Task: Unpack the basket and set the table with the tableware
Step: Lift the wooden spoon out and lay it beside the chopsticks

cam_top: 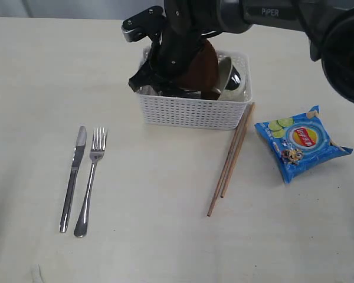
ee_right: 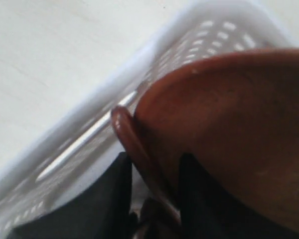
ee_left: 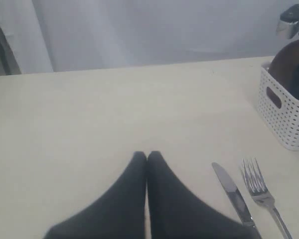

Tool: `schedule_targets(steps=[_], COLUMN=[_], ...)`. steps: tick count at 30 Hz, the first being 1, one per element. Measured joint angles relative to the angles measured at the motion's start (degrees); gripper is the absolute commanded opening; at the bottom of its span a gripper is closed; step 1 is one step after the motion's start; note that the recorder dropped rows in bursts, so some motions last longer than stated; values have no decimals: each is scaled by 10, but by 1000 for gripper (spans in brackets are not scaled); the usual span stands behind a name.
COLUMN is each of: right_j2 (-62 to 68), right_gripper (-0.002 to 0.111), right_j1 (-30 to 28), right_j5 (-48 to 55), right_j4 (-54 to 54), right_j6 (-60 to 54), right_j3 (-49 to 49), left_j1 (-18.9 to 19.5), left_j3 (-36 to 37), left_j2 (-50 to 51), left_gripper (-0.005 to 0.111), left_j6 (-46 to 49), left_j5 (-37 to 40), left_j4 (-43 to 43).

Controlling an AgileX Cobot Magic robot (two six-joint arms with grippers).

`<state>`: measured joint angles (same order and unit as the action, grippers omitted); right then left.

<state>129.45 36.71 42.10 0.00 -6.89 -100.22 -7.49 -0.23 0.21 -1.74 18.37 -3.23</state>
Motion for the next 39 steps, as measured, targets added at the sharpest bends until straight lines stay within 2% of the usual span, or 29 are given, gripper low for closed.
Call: schedule_targets(steps=[9,33,39], right_j2=[-5,-225,-266], right_gripper=[-1,-1,-1], right_j1=[0,0,-47], right_j5=[6,52,115], right_j4=[-13,-3,0], right_j6=[-4,24,69], right_j3=[0,2,2], left_j1=[0,0,0], left_j3=[0,0,0], left_j2=[0,0,0], left_gripper=[0,0,0], left_j6=[0,0,0], left_j5=[0,0,0], left_j4=[0,0,0])
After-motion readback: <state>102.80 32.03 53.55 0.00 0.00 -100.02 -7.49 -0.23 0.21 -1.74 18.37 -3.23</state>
